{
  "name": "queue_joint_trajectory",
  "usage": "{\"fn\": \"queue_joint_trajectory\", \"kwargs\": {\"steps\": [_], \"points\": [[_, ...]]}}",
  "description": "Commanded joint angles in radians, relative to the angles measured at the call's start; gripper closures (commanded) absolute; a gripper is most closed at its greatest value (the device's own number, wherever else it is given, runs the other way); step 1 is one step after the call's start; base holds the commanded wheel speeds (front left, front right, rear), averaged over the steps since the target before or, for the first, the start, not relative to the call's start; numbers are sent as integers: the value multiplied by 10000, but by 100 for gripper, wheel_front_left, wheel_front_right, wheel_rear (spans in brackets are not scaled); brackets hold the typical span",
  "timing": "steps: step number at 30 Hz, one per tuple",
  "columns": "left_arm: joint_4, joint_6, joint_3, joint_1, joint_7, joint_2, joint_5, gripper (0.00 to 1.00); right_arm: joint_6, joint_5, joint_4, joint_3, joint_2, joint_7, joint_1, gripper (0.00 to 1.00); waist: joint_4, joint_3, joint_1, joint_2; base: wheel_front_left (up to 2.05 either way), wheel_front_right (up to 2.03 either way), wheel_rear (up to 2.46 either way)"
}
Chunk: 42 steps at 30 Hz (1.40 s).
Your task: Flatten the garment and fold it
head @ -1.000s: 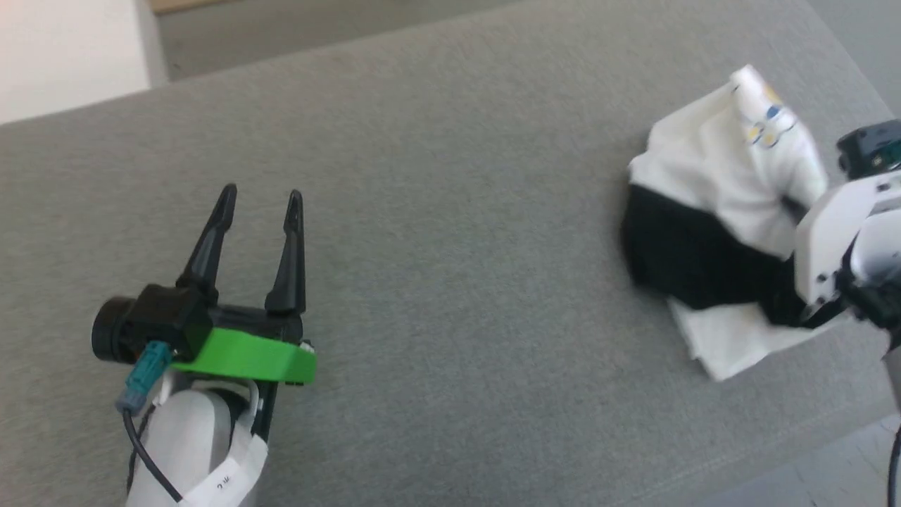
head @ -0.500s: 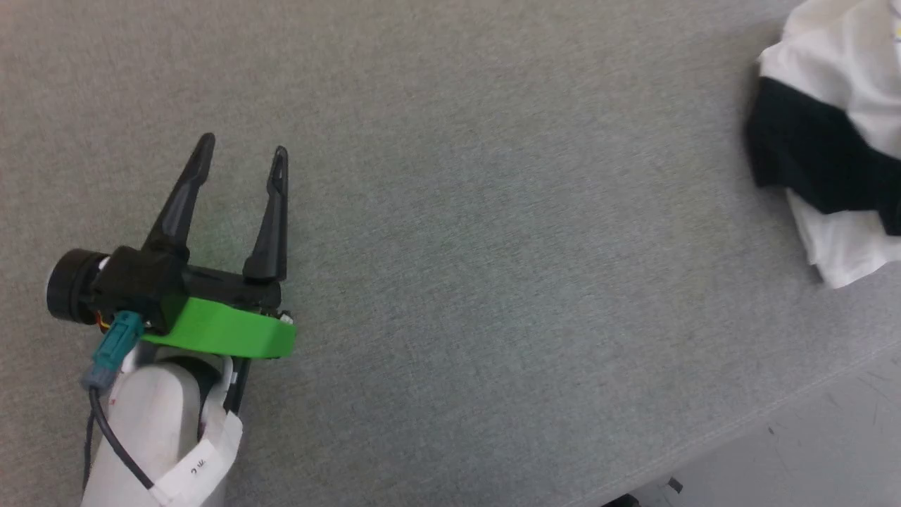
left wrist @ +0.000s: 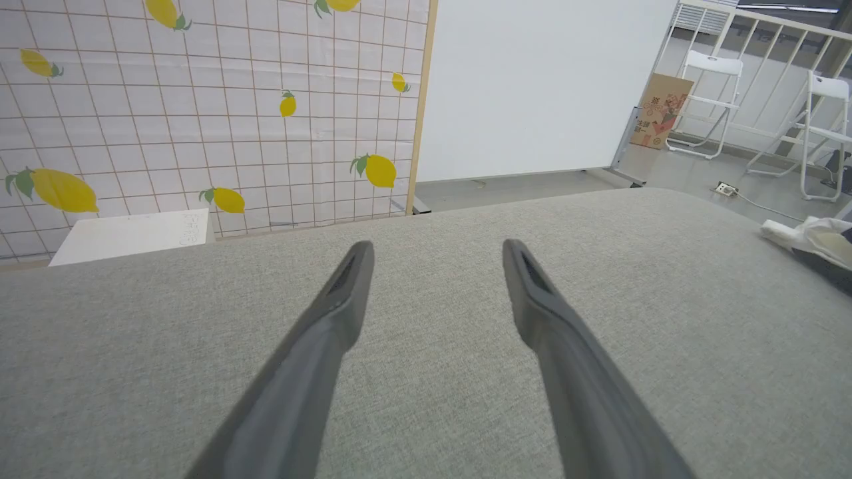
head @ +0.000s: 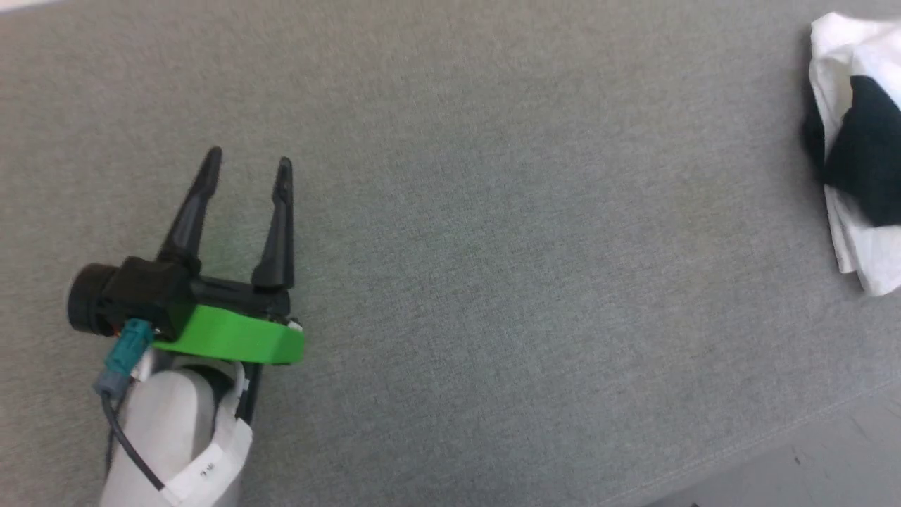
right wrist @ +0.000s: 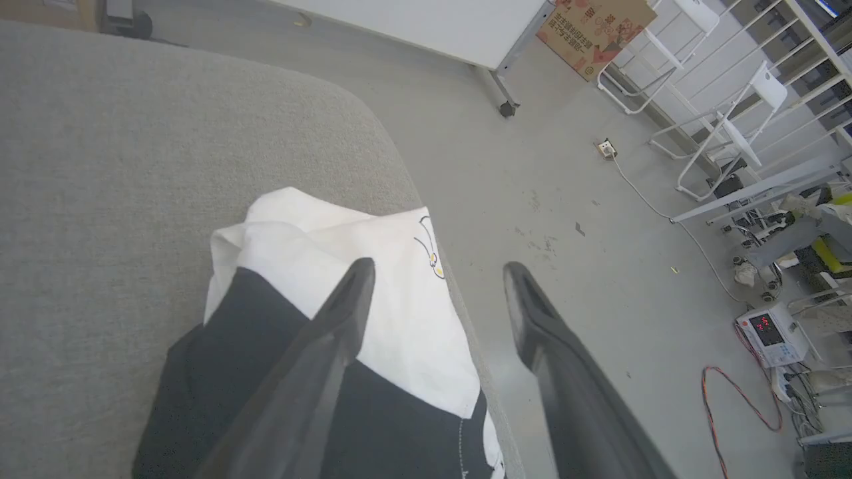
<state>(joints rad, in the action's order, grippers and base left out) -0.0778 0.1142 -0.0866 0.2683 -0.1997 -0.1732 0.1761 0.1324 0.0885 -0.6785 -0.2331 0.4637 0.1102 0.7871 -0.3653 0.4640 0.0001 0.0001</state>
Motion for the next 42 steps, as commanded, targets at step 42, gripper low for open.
{"fn": "queue_joint_trajectory", "kwargs": {"steps": [42], "points": [[2394, -387, -46, -1906, -620, 1215, 666, 0, -17, -1996, 6593, 1454, -3787, -2983, -8139, 0, 3443, -4319, -1, -1, 0, 0, 0]]}}
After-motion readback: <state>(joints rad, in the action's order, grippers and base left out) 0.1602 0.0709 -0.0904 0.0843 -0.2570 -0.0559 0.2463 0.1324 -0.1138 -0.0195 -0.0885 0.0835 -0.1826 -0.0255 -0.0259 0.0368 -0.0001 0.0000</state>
